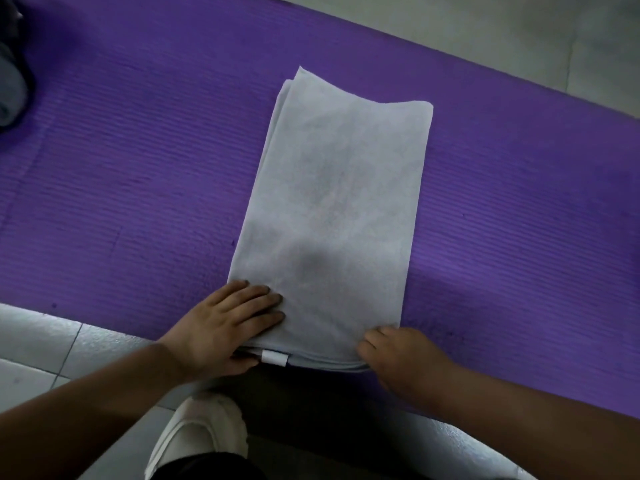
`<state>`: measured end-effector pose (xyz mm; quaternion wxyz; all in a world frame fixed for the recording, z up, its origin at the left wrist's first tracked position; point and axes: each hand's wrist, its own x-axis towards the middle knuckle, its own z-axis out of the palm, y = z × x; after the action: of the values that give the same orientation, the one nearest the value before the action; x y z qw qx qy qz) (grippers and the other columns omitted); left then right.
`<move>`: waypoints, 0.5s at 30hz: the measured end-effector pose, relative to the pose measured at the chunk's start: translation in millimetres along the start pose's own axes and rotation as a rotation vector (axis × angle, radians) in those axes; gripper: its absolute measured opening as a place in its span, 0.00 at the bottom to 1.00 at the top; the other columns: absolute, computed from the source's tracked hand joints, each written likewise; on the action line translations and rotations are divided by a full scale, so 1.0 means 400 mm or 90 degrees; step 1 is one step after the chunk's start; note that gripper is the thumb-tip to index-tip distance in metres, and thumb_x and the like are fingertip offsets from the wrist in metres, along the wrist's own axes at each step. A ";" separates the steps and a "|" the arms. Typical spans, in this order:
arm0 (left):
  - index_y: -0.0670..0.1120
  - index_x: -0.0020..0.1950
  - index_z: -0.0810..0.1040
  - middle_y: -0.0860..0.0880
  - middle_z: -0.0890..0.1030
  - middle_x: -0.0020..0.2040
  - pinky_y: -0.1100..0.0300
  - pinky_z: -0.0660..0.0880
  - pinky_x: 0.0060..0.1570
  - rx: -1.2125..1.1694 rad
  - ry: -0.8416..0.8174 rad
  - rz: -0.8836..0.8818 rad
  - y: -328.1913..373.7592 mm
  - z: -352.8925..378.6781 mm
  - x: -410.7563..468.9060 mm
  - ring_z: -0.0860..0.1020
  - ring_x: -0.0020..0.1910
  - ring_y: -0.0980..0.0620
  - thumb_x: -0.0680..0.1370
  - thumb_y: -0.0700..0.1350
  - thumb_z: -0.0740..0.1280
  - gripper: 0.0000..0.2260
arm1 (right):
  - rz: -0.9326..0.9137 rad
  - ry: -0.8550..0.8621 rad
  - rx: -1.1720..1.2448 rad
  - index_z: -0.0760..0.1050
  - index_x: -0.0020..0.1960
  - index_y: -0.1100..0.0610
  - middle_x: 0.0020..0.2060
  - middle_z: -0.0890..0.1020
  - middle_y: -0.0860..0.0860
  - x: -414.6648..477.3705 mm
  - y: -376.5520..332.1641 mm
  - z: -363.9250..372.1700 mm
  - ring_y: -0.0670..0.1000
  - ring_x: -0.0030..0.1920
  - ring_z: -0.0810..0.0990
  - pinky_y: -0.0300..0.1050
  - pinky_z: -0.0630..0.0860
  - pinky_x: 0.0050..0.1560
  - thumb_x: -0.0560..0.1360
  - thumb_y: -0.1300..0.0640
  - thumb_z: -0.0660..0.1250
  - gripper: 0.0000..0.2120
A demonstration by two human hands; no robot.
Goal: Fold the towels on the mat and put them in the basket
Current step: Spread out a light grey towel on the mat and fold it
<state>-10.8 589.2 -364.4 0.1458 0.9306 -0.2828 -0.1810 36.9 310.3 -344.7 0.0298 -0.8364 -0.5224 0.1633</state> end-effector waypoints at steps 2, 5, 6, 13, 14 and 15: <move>0.49 0.61 0.69 0.48 0.79 0.59 0.58 0.52 0.69 0.011 0.032 0.024 0.006 0.007 -0.008 0.69 0.61 0.51 0.64 0.56 0.60 0.26 | 0.013 -0.059 0.036 0.73 0.26 0.53 0.22 0.75 0.46 -0.009 0.005 -0.010 0.44 0.21 0.74 0.31 0.63 0.18 0.45 0.52 0.69 0.12; 0.49 0.53 0.73 0.49 0.82 0.53 0.63 0.61 0.63 -0.045 0.060 0.028 0.029 -0.004 -0.011 0.73 0.56 0.52 0.62 0.50 0.58 0.20 | 0.030 -0.146 0.108 0.72 0.30 0.52 0.26 0.78 0.44 -0.003 0.013 -0.081 0.44 0.25 0.78 0.32 0.66 0.22 0.48 0.46 0.69 0.15; 0.49 0.49 0.75 0.50 0.84 0.47 0.66 0.66 0.56 -0.088 0.059 0.014 0.040 -0.017 -0.009 0.77 0.51 0.54 0.61 0.49 0.58 0.18 | 0.038 -0.199 0.150 0.71 0.35 0.52 0.32 0.80 0.46 -0.003 0.015 -0.114 0.46 0.32 0.80 0.34 0.68 0.27 0.55 0.48 0.69 0.13; 0.71 0.40 0.72 0.66 0.75 0.29 0.76 0.65 0.31 -0.503 -0.107 -0.173 0.070 -0.174 0.028 0.73 0.29 0.68 0.57 0.59 0.57 0.14 | 0.265 -0.458 0.561 0.69 0.34 0.49 0.25 0.74 0.41 -0.012 0.136 -0.266 0.39 0.26 0.70 0.30 0.64 0.29 0.71 0.67 0.63 0.15; 0.70 0.40 0.74 0.65 0.76 0.30 0.75 0.66 0.32 -0.571 -0.075 -0.182 0.049 -0.183 0.046 0.73 0.30 0.67 0.58 0.59 0.60 0.13 | 0.311 -0.386 0.612 0.71 0.36 0.50 0.26 0.75 0.41 -0.009 0.168 -0.274 0.38 0.27 0.70 0.30 0.66 0.31 0.72 0.68 0.63 0.14; 0.64 0.42 0.77 0.64 0.78 0.32 0.76 0.67 0.33 -0.625 -0.022 -0.202 0.028 -0.195 0.068 0.74 0.31 0.67 0.58 0.58 0.64 0.13 | 0.352 -0.306 0.644 0.73 0.37 0.51 0.28 0.75 0.42 -0.003 0.198 -0.275 0.37 0.29 0.70 0.30 0.67 0.33 0.73 0.69 0.63 0.14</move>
<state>37.8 577.5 -297.5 0.5315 0.7807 -0.0220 -0.3278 138.3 287.0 -257.9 0.2606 -0.7630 -0.1364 0.5756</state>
